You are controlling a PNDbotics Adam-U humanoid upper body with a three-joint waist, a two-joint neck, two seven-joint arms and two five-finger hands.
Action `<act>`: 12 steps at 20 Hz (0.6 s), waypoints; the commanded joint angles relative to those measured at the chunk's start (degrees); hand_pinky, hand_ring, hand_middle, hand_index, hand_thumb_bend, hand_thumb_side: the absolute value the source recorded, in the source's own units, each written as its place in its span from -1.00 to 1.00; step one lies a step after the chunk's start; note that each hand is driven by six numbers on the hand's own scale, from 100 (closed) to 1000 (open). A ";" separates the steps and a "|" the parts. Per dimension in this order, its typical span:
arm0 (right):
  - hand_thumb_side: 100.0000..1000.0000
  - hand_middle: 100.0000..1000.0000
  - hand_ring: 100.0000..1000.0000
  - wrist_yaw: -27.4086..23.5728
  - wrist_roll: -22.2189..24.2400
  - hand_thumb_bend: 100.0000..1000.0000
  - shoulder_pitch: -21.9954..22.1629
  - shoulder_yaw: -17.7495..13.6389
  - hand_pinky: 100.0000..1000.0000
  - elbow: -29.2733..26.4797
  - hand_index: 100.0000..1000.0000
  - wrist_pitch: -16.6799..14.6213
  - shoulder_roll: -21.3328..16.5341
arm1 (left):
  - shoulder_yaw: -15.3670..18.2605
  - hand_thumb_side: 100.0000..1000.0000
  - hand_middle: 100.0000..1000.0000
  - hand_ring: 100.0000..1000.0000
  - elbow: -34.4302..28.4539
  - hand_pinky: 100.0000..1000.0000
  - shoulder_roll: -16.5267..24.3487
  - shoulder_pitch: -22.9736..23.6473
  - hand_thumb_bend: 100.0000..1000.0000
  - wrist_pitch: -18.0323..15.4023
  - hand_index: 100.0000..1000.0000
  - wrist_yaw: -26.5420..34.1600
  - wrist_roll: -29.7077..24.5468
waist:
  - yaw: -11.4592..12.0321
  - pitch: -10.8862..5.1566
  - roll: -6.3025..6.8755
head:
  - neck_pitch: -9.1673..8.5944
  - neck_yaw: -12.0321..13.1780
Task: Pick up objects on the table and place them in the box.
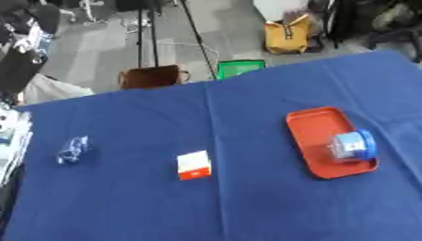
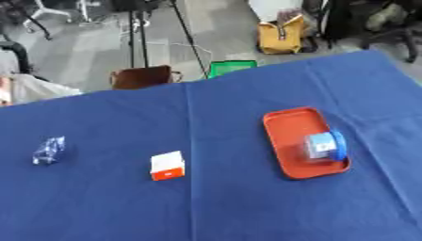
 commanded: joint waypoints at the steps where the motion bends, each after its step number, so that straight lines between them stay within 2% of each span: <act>1: -0.08 0.26 0.36 0.35 -0.04 -0.02 -0.72 -0.34 0.13 -0.91 0.66 0.05 -1.56 | 1.03 0.06 0.37 0.41 -1.10 -0.07 0.42 -0.21 0.46 -0.37 0.74 -0.59 0.48 | 0.15 -0.59 -0.53 | 0.43 0.19; 12: -0.08 0.26 0.36 0.49 -0.55 -0.02 -0.84 -0.65 0.13 -0.91 0.66 -0.18 -1.55 | 0.69 0.05 0.34 0.39 -1.11 -0.08 0.12 -0.68 0.43 -1.81 0.74 -1.05 0.44 | 0.35 -0.35 -1.05 | 0.00 -0.18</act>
